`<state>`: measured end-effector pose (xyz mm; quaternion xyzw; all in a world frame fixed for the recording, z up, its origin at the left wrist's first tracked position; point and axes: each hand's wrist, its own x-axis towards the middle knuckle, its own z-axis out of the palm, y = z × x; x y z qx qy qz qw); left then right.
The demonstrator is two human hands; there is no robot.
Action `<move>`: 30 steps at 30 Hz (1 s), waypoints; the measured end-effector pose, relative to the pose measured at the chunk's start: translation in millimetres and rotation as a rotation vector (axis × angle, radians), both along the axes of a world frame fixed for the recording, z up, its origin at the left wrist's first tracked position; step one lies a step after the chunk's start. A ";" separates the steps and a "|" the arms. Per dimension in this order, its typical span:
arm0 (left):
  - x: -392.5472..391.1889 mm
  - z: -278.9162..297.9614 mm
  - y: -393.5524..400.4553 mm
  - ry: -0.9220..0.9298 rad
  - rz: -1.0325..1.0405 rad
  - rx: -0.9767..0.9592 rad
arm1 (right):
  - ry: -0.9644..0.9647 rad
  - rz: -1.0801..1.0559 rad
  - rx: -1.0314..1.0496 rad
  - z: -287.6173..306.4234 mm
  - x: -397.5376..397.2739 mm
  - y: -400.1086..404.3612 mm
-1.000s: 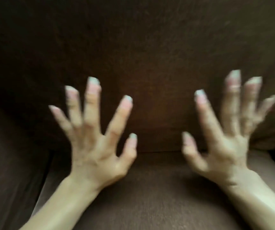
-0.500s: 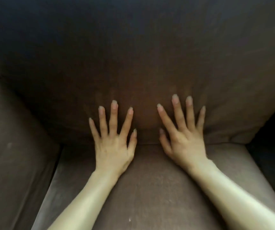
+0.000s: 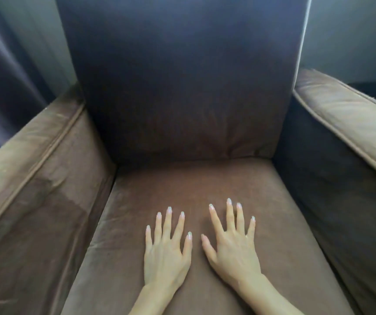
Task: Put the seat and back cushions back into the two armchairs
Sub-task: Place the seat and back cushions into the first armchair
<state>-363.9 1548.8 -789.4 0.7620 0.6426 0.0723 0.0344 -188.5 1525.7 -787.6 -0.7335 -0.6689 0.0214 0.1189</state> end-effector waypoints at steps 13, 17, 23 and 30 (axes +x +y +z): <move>-35.5 115.8 -182.8 -0.029 0.015 -0.354 | 0.113 -0.031 -0.166 122.0 -9.2 -141.8; -32.3 242.3 -193.4 -0.103 -0.004 -0.348 | 0.178 -0.029 -0.177 240.7 -20.9 -166.2; -37.7 424.8 -194.1 -0.189 -0.017 -0.300 | 0.212 -0.014 -0.140 429.4 -24.1 -191.1; -39.0 606.5 -166.5 -0.298 -0.084 -0.065 | 0.232 -0.040 -0.055 620.4 -3.8 -187.2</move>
